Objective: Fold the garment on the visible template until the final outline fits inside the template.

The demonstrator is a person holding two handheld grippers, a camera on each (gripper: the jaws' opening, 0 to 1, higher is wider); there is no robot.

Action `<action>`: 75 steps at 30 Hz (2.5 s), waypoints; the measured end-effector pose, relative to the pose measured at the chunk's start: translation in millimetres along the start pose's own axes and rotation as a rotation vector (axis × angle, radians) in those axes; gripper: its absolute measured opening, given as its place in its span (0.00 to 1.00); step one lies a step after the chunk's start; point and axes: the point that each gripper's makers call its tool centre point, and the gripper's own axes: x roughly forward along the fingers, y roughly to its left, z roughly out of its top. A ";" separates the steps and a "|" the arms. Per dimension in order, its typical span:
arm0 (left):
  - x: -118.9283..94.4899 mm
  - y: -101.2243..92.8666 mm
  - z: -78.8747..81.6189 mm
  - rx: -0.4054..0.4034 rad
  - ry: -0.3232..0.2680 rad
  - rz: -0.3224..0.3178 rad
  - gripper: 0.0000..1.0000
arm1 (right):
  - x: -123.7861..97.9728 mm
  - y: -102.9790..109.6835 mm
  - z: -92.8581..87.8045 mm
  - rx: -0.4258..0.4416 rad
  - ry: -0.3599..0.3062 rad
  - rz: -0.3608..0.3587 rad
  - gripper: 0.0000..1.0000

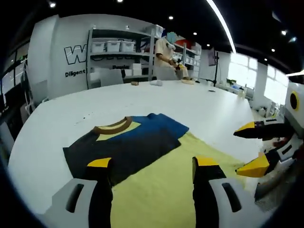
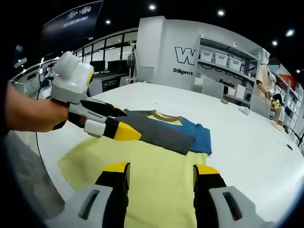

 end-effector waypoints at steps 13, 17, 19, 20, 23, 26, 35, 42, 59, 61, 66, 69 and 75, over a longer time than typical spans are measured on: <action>-69.3 7.8 -32.4 -0.093 0.044 0.054 0.65 | -4.9 2.4 3.4 -0.024 -0.001 0.010 0.54; -86.3 12.8 -44.2 -0.113 0.073 0.071 0.65 | -9.1 -2.2 2.7 -0.025 0.005 0.004 0.54; -92.9 13.7 -50.2 -0.124 0.085 0.076 0.65 | -11.3 -3.7 1.1 -0.024 0.011 0.004 0.54; -95.8 13.9 -54.1 -0.129 0.097 0.081 0.65 | -12.1 -4.0 0.0 -0.024 0.015 0.005 0.54; -105.1 13.4 -65.7 -0.147 0.120 0.086 0.64 | -17.0 -6.5 -4.4 -0.023 0.032 0.005 0.54; -113.3 13.7 -74.7 -0.165 0.146 0.086 0.63 | -19.2 -8.1 -8.8 -0.024 0.048 0.004 0.54; -132.9 16.9 -111.4 -0.201 0.277 0.088 0.58 | -27.2 -16.7 -26.2 -0.008 0.100 -0.003 0.54; -141.3 16.9 -143.5 -0.233 0.399 0.082 0.49 | -31.9 -30.8 -54.0 0.028 0.193 -0.007 0.50; -142.7 15.2 -163.4 -0.249 0.489 0.077 0.26 | -49.9 -58.1 -142.8 0.194 0.421 -0.033 0.30; -141.4 13.6 -164.3 -0.244 0.493 0.068 0.23 | -49.9 -58.2 -147.7 0.204 0.428 -0.037 0.30; -135.6 12.0 -164.5 -0.238 0.499 0.065 0.19 | -49.1 -63.9 -148.0 0.226 0.421 -0.048 0.25; -135.7 13.0 -164.9 -0.228 0.504 0.065 0.14 | -50.2 -63.1 -148.1 0.222 0.431 -0.044 0.15; -136.3 17.5 -168.9 -0.202 0.524 0.064 0.00 | -49.5 -51.5 -148.1 0.189 0.458 -0.008 0.02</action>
